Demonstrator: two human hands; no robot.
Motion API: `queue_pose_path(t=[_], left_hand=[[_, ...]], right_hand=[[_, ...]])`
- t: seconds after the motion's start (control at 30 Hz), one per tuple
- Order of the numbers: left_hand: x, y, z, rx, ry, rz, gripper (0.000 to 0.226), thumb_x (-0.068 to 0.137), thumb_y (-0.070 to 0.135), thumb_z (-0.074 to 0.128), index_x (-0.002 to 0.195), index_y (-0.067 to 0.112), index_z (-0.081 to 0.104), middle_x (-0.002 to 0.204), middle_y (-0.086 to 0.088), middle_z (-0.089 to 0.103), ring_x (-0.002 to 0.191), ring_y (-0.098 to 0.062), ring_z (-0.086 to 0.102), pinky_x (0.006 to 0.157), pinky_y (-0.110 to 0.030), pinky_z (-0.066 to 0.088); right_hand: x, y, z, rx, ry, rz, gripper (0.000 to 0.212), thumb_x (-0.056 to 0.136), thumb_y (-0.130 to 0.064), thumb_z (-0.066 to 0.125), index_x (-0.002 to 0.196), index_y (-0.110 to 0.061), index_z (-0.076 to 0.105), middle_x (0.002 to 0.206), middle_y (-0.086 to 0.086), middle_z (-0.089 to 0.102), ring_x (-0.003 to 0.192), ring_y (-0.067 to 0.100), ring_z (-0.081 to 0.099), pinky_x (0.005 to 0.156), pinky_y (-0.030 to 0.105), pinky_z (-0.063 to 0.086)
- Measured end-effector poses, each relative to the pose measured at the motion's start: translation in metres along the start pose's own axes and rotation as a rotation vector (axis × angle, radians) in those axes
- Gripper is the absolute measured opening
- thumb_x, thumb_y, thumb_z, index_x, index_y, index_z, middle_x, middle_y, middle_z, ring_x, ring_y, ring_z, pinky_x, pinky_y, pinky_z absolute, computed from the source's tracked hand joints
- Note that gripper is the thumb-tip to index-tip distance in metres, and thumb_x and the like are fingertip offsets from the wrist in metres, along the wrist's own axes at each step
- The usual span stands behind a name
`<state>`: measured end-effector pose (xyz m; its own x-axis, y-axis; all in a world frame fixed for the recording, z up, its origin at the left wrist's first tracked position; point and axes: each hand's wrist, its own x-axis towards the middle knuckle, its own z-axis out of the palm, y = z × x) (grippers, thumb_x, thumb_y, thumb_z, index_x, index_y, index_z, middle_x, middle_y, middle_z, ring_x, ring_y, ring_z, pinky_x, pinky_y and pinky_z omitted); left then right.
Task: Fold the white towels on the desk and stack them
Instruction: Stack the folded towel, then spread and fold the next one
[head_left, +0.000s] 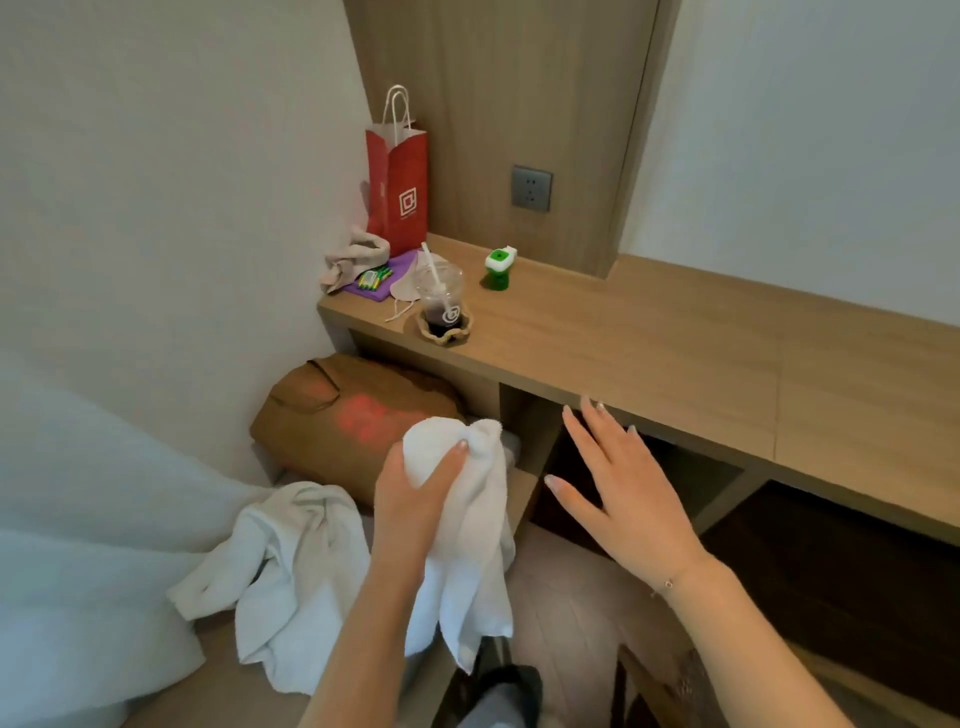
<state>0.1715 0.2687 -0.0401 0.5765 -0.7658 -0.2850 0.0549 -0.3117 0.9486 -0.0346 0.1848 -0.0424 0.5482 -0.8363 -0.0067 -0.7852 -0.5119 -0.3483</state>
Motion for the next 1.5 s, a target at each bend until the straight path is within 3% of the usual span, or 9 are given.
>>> queue_pose_path(t=[0.2, 0.33, 0.6, 0.73, 0.9, 1.2, 1.3, 1.37, 1.5], left_hand=[[0.065, 0.021, 0.06, 0.085, -0.047, -0.058, 0.034, 0.084, 0.053, 0.068, 0.105, 0.038, 0.046, 0.093, 0.02, 0.051, 0.081, 0.0, 0.049, 0.078, -0.035, 0.041], [0.092, 0.041, 0.103, 0.109, -0.161, -0.06, 0.023, 0.086, 0.05, 0.067, 0.1, 0.038, 0.053, 0.095, 0.013, 0.057, 0.085, -0.004, 0.055, 0.073, -0.032, 0.043], [0.123, 0.071, 0.214, 0.119, -0.273, -0.006, 0.057, 0.082, 0.049, 0.071, 0.131, 0.024, 0.053, 0.119, 0.001, 0.059, 0.098, -0.011, 0.057, 0.069, -0.028, 0.044], [0.138, 0.086, 0.283, 0.139, -0.355, 0.025, 0.054, 0.081, 0.049, 0.072, 0.127, 0.026, 0.055, 0.115, 0.004, 0.062, 0.097, -0.008, 0.058, 0.068, -0.027, 0.046], [0.156, 0.103, 0.35, 0.181, -0.47, 0.035, 0.053, 0.072, 0.06, 0.075, 0.115, 0.033, 0.063, 0.111, 0.007, 0.069, 0.101, -0.014, 0.066, 0.088, -0.044, 0.055], [0.196, 0.133, 0.416, 0.053, -0.682, -0.017, 0.039, 0.074, 0.055, 0.076, 0.108, 0.035, 0.07, 0.104, 0.005, 0.075, 0.094, -0.016, 0.072, 0.073, -0.035, 0.057], [0.219, 0.147, 0.444, -0.032, -0.786, -0.047, 0.045, 0.076, 0.051, 0.074, 0.115, 0.029, 0.068, 0.107, -0.004, 0.073, 0.098, -0.023, 0.071, 0.072, -0.034, 0.054], [0.232, 0.152, 0.465, -0.095, -0.872, -0.051, 0.044, 0.083, 0.045, 0.071, 0.12, 0.021, 0.066, 0.108, -0.007, 0.071, 0.097, -0.024, 0.069, 0.073, -0.033, 0.053], [0.244, 0.155, 0.512, -0.165, -1.014, -0.133, 0.037, 0.091, 0.035, 0.068, 0.117, 0.01, 0.062, 0.093, -0.003, 0.07, 0.087, -0.02, 0.069, 0.068, -0.029, 0.054]], right_hand=[[0.029, 0.04, 0.005, -0.124, 0.007, 0.095, 0.071, 0.094, -0.068, 0.014, 0.151, -0.036, -0.012, 0.159, -0.012, -0.022, 0.144, 0.005, -0.025, 0.119, 0.033, -0.012], [0.043, 0.075, 0.001, -0.128, 0.011, 0.192, 0.071, 0.095, -0.068, 0.017, 0.151, -0.037, -0.012, 0.158, -0.012, -0.022, 0.141, 0.003, -0.029, 0.115, 0.03, -0.017], [0.051, 0.165, -0.017, 0.035, 0.053, 0.367, 0.073, 0.093, -0.069, 0.025, 0.151, -0.04, -0.008, 0.156, -0.018, -0.019, 0.142, -0.002, -0.021, 0.114, 0.025, -0.013], [0.051, 0.229, -0.027, 0.161, 0.02, 0.426, 0.073, 0.092, -0.067, 0.029, 0.152, -0.04, -0.004, 0.156, -0.019, -0.016, 0.142, -0.002, -0.016, 0.115, 0.025, -0.007], [0.051, 0.293, -0.036, 0.284, 0.058, 0.536, 0.068, 0.094, -0.064, 0.034, 0.15, -0.046, 0.0, 0.152, -0.025, -0.012, 0.139, -0.006, -0.012, 0.114, 0.023, -0.002], [0.084, 0.34, -0.043, 0.391, 0.047, 0.613, 0.064, 0.094, -0.064, 0.034, 0.149, -0.048, 0.005, 0.151, -0.031, -0.004, 0.136, -0.008, 0.002, 0.113, 0.026, 0.007], [0.1, 0.345, -0.05, 0.547, 0.092, 0.625, 0.053, 0.092, -0.07, 0.032, 0.141, -0.059, 0.015, 0.143, -0.046, 0.006, 0.133, -0.016, 0.011, 0.114, 0.025, 0.017], [0.11, 0.347, -0.057, 0.809, 0.178, 0.644, 0.042, 0.088, -0.071, 0.041, 0.129, -0.066, 0.032, 0.133, -0.053, 0.029, 0.126, -0.022, 0.031, 0.107, 0.022, 0.034], [0.12, 0.36, -0.066, 1.087, 0.339, 0.746, 0.033, 0.084, -0.06, 0.062, 0.114, -0.048, 0.06, 0.113, -0.023, 0.066, 0.102, 0.0, 0.064, 0.09, 0.039, 0.056]])
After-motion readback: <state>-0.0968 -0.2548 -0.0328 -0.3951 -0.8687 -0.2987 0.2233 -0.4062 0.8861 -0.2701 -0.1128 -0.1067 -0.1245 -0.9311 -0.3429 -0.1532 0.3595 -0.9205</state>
